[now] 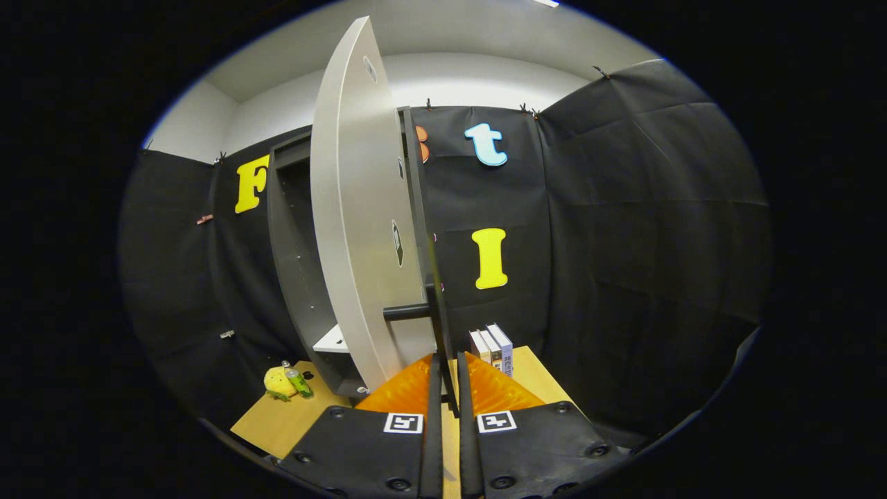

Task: Open the shoe cabinet door, grab the shoes and put them into the shoe cabinet, then close the shoe cabinet door.

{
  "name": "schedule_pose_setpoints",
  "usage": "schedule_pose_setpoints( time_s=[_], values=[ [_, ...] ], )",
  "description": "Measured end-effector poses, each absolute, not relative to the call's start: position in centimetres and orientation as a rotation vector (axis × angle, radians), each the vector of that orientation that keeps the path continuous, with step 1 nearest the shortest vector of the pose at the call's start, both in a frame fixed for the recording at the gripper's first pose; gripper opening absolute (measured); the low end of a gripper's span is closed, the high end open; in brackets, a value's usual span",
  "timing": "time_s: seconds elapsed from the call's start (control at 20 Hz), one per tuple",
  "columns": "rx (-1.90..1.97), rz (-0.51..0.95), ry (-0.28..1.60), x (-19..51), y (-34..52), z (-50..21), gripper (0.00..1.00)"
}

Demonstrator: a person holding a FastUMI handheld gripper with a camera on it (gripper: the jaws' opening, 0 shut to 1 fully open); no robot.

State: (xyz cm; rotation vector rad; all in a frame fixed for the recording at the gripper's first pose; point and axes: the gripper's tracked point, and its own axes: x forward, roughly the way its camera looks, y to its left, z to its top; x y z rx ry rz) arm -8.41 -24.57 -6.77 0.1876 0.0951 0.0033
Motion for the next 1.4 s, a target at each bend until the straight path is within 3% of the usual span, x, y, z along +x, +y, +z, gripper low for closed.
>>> schedule_pose_setpoints(
  time_s=[0.2, 0.4, 0.65, 0.9, 1.2, 1.4],
  values=[
    [0.206, -0.024, 0.093, -9.6, -25.2, -6.9, 0.18],
    [0.284, -0.057, 0.09, -11.8, -26.2, -6.6, 0.37],
    [0.221, -0.145, 0.152, -15.0, -27.4, -9.2, 0.95],
    [0.112, -0.081, 0.24, -18.3, -22.4, -12.2, 0.97],
    [0.091, 0.138, 0.346, -19.4, -11.7, -18.0, 0.97],
    [0.082, 0.198, 0.498, -17.6, -7.3, -27.0, 0.98]
  ],
)
